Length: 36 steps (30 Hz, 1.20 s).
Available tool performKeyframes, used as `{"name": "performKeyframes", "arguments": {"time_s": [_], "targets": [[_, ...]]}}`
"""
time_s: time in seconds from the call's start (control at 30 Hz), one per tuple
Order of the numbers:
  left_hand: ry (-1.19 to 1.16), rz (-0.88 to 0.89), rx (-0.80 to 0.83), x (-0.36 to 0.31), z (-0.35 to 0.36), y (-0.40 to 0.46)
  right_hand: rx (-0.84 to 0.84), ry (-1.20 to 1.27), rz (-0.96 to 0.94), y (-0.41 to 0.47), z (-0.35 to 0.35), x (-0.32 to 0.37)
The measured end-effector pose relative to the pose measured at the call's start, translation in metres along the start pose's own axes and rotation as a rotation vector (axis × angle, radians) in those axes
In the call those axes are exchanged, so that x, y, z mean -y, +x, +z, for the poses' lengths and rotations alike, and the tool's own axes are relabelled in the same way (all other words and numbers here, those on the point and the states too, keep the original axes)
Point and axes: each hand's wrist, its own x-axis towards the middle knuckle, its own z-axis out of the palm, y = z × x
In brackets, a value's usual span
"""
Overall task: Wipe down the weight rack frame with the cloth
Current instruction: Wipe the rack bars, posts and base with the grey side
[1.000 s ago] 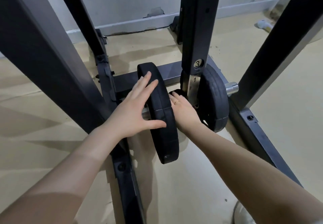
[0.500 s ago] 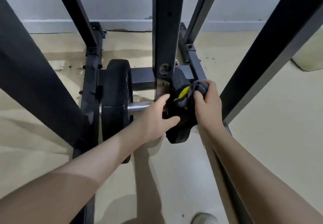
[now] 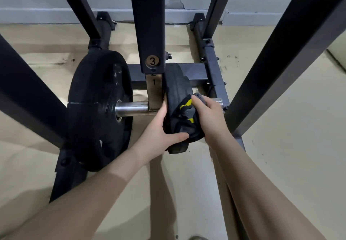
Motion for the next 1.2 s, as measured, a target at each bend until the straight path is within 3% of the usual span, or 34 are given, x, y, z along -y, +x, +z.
{"name": "performKeyframes", "arguments": {"time_s": [0.17, 0.67, 0.77, 0.9, 0.97, 1.1, 1.2], "targets": [[0.027, 0.014, 0.016, 0.008, 0.003, 0.002, 0.035, -0.03, -0.068, -0.005, -0.006, -0.003], [0.08, 0.052, 0.204, 0.003, 0.053, 0.034, -0.138, -0.213, -0.107, -0.005, -0.067, 0.001], [0.142, 0.061, 0.186, -0.004, 0.04, 0.027, -0.318, -0.416, -0.26, -0.017, -0.056, 0.012], [0.325, 0.087, -0.185, -0.028, -0.01, 0.012, -0.459, -0.209, -0.544, -0.047, -0.019, 0.04], [0.406, 0.207, -0.319, -0.046, -0.037, 0.002, -0.437, -0.169, -0.537, -0.048, 0.009, 0.042], [0.837, 0.563, -0.341, -0.078, -0.069, -0.007, -0.422, -0.111, -0.416, -0.017, 0.074, 0.049], [1.389, 0.646, -0.376, -0.089, -0.091, 0.013, -0.287, -0.148, -0.418, 0.002, 0.112, 0.029]]}}
